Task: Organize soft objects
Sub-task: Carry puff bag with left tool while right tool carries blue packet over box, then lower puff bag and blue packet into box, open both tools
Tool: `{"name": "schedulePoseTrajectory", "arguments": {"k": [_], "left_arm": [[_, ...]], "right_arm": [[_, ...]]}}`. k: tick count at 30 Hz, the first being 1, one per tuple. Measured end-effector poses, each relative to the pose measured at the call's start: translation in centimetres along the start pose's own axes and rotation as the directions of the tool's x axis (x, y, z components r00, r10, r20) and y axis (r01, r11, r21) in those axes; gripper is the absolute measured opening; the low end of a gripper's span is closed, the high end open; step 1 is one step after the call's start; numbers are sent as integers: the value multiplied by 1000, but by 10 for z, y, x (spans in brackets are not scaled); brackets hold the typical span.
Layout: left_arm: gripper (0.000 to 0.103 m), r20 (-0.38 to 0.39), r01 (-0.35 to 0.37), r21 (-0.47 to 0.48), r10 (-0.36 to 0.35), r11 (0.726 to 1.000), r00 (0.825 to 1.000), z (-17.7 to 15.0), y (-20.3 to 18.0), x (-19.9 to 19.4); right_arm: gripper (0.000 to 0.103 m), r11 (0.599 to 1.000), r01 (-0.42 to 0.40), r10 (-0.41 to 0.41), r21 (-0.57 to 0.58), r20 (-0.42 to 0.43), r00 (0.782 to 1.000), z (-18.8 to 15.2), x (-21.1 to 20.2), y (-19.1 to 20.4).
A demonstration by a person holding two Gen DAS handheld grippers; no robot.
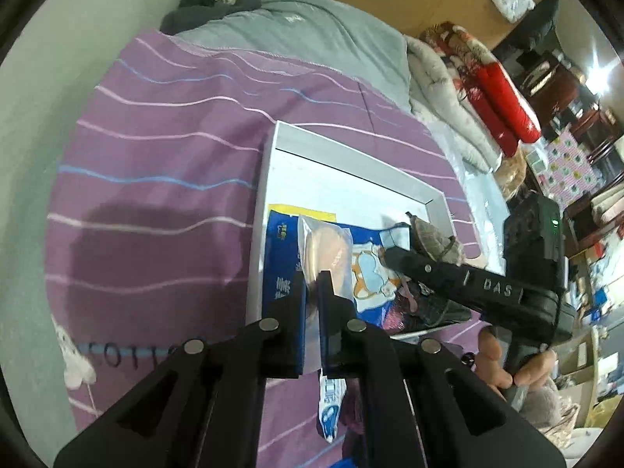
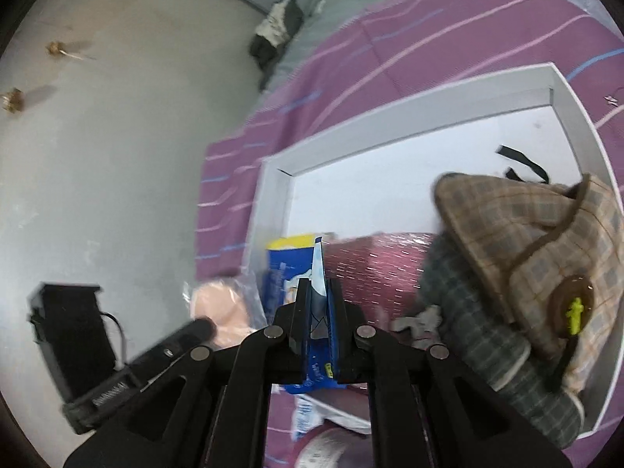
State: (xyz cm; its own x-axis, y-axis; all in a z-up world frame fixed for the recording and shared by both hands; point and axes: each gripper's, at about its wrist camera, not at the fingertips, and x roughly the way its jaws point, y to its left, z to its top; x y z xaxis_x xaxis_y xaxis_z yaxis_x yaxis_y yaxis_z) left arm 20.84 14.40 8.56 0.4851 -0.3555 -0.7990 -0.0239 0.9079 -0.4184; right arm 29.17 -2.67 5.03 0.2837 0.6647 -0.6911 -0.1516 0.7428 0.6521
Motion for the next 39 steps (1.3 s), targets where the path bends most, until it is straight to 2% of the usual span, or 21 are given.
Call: {"name": "schedulePoseTrajectory", "arguments": {"k": [6, 8, 10, 16, 20, 22, 23, 26, 30, 34, 35, 36, 37, 38, 39], "left_arm": [[7, -64, -85, 59, 89, 995, 994, 13, -12, 28], [8, -79, -148, 74, 153, 986, 985, 13, -12, 34], [10, -78, -237, 94, 244, 967, 967, 11, -11, 37], [19, -79, -234, 86, 241, 968, 967, 8, -13, 36], [30, -42, -241, 87, 245, 967, 969, 6, -19, 30], [52, 10, -288, 88, 288, 954, 958, 2, -23, 21], [57, 43, -314, 89, 311, 945, 949, 1, -24, 16], [59, 106, -357, 91, 348, 929, 932, -4, -25, 4], [59, 95, -343, 88, 335, 935, 937, -6, -26, 0], [59, 100, -345, 93, 336, 934, 937, -11, -29, 0], [59, 101, -342, 90, 333, 936, 938, -13, -29, 0], [59, 103, -337, 85, 328, 938, 939, -15, -27, -1], [59, 108, -335, 80, 326, 939, 939, -17, -25, -3], [59, 114, -339, 72, 330, 938, 937, -20, -23, -5], [59, 119, -345, 65, 336, 936, 934, -21, -21, -6]], "right_arm": [[10, 992, 116, -116, -58, 7, 993, -4, 6, 4], [11, 983, 166, -165, -79, 11, 986, -6, 9, 7], [12, 976, 194, -193, -96, 20, 981, -8, 11, 9], [21, 971, 210, -208, -112, 30, 978, -10, 11, 13], [37, 969, 210, -206, -131, 49, 977, -14, 5, 19], [41, 970, 204, -197, -134, 65, 978, -16, 0, 21], [42, 970, 203, -195, -134, 69, 978, -16, -2, 22], [42, 967, 220, -210, -131, 87, 974, -16, -9, 23], [46, 970, 211, -200, -125, 98, 975, -18, -18, 24], [46, 974, 179, -167, -137, 91, 982, -25, -22, 32], [43, 978, 155, -144, -137, 87, 986, -26, -22, 33], [28, 983, 133, -123, -127, 82, 989, -27, -22, 33], [21, 987, 117, -110, -110, 65, 992, -27, -20, 33], [15, 989, 110, -106, -98, 45, 993, -27, -16, 33], [15, 990, 110, -107, -94, 37, 994, -27, -12, 33]]}}
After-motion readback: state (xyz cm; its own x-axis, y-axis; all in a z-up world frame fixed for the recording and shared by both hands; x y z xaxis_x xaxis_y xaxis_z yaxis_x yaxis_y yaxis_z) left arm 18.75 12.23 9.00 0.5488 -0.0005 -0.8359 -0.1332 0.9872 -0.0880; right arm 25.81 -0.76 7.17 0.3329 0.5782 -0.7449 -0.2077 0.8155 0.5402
